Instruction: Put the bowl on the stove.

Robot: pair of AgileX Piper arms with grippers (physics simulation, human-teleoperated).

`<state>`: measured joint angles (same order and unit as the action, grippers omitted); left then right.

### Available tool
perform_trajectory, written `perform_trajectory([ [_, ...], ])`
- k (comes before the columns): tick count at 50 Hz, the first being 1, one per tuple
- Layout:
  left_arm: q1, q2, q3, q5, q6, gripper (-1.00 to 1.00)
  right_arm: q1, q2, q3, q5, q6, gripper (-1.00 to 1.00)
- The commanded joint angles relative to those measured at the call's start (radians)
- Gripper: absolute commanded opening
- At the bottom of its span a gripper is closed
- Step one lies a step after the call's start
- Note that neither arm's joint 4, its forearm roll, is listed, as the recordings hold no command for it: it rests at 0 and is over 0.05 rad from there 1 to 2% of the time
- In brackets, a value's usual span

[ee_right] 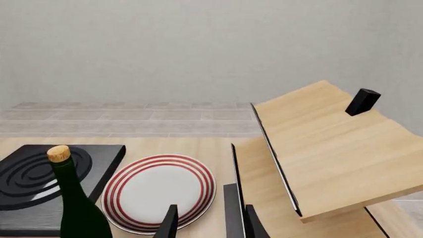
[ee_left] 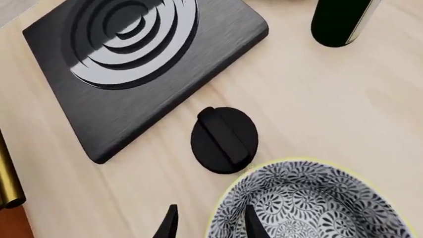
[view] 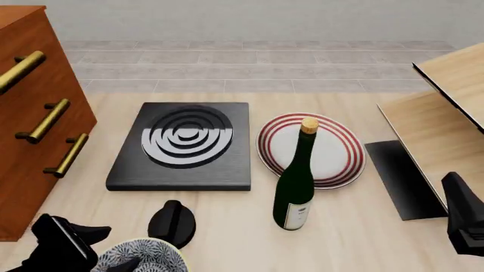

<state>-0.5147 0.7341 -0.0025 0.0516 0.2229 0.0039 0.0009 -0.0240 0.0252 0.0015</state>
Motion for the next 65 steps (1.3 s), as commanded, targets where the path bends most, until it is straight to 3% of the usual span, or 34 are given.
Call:
perform_trajectory([
  [1, -0.007, 0.108, 0.002, -0.079, 0.007, 1.0, 0.0, 0.0, 0.0, 0.0, -0.001, 1.0],
  [5, 0.006, 0.205, 0.002, -0.151, 0.046, 1.0, 0.0, 0.0, 0.0, 0.0, 0.0, 1.0],
  [6, -0.007, 0.244, 0.002, -0.176, 0.032, -1.0, 0.0, 0.0, 0.0, 0.0, 0.0, 1.0],
  [7, 0.006, 0.258, 0.002, -0.197, 0.074, -1.0, 0.0, 0.0, 0.0, 0.0, 0.0, 1.0],
  [10, -0.04, 0.268, 0.002, -0.198, 0.044, -1.0, 0.0, 0.0, 0.0, 0.0, 0.0, 1.0],
  [11, 0.007, 0.235, 0.002, -0.183, 0.084, -1.0, 0.0, 0.0, 0.0, 0.0, 0.0, 1.0],
  [15, -0.033, 0.244, 0.0, -0.195, 0.056, -1.0, 0.0, 0.0, 0.0, 0.0, 0.0, 1.0],
  [23, -0.078, 0.184, -0.077, -0.076, 0.066, -1.0, 0.0, 0.0, 0.0, 0.0, 0.0, 1.0],
  [25, -0.066, 0.193, -0.1, -0.064, 0.108, -1.0, 0.0, 0.0, 0.0, 0.0, 0.0, 1.0],
  [31, -0.086, 0.239, -0.163, -0.019, 0.14, -1.0, 0.0, 0.0, 0.0, 0.0, 0.0, 1.0],
  [40, -0.128, 0.112, -0.206, 0.116, 0.113, -1.0, 0.0, 0.0, 0.0, 0.0, 0.0, 1.0],
  [48, -0.193, -0.076, -0.292, 0.308, 0.057, -1.0, 0.0, 0.0, 0.0, 0.0, 0.0, 1.0],
  [52, -0.179, -0.108, -0.313, 0.334, 0.078, -1.0, 0.0, 0.0, 0.0, 0.0, 0.0, 1.0],
  [65, -0.177, -0.277, -0.469, 0.438, 0.03, -1.0, 0.0, 0.0, 0.0, 0.0, 0.0, 1.0],
])
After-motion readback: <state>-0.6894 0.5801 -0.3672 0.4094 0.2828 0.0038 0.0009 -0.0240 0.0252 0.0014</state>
